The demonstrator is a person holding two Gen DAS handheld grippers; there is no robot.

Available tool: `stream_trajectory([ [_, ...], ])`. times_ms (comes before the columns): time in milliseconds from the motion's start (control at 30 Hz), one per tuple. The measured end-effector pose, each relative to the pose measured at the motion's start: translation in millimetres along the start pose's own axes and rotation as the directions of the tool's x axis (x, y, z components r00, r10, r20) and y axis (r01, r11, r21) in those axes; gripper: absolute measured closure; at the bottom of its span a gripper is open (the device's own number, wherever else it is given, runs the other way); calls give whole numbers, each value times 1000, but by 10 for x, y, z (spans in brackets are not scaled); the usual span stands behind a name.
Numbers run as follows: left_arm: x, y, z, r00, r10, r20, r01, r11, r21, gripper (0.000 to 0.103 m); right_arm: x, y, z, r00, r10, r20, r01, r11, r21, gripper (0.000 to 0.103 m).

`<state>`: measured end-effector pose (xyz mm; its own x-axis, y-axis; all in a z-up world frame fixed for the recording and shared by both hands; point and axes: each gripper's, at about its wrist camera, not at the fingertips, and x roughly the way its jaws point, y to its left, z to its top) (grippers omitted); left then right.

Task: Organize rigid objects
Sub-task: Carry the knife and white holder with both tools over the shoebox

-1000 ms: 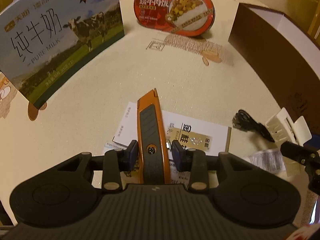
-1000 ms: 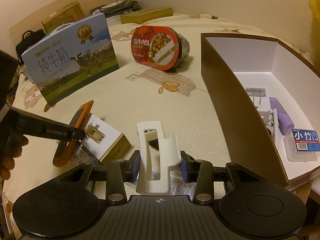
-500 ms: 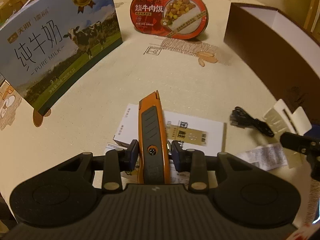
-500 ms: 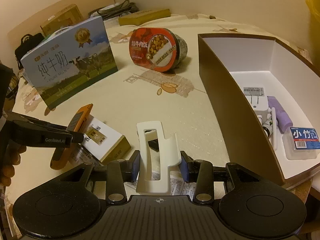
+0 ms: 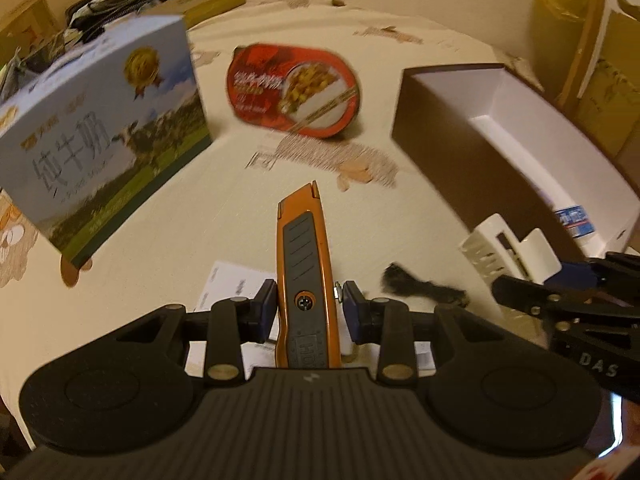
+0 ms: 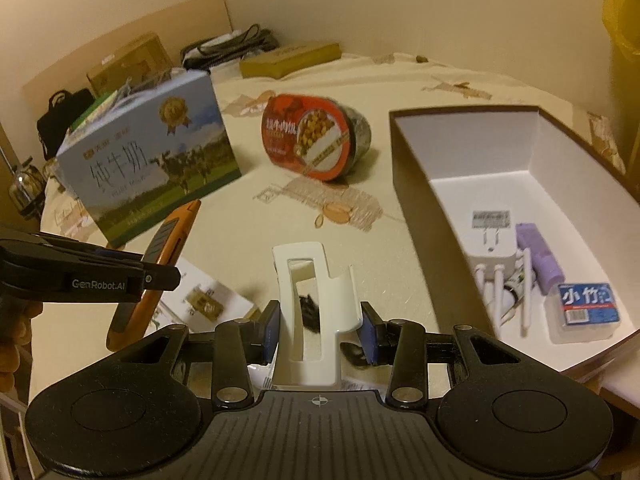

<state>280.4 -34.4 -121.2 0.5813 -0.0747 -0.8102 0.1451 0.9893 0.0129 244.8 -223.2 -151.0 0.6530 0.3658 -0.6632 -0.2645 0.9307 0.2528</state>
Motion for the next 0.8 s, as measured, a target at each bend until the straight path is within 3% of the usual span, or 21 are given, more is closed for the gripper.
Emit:
stream_trajectory([
  [300,-187,-561,327,997,-77,30,76,996,49,73,-349,-309,159,997,-43,62,41,998,42,66],
  [800,45,-1873,943,965,-263,20,261,962,82,73,-662,-1541,401,974,-203,104,187,972,145,66],
])
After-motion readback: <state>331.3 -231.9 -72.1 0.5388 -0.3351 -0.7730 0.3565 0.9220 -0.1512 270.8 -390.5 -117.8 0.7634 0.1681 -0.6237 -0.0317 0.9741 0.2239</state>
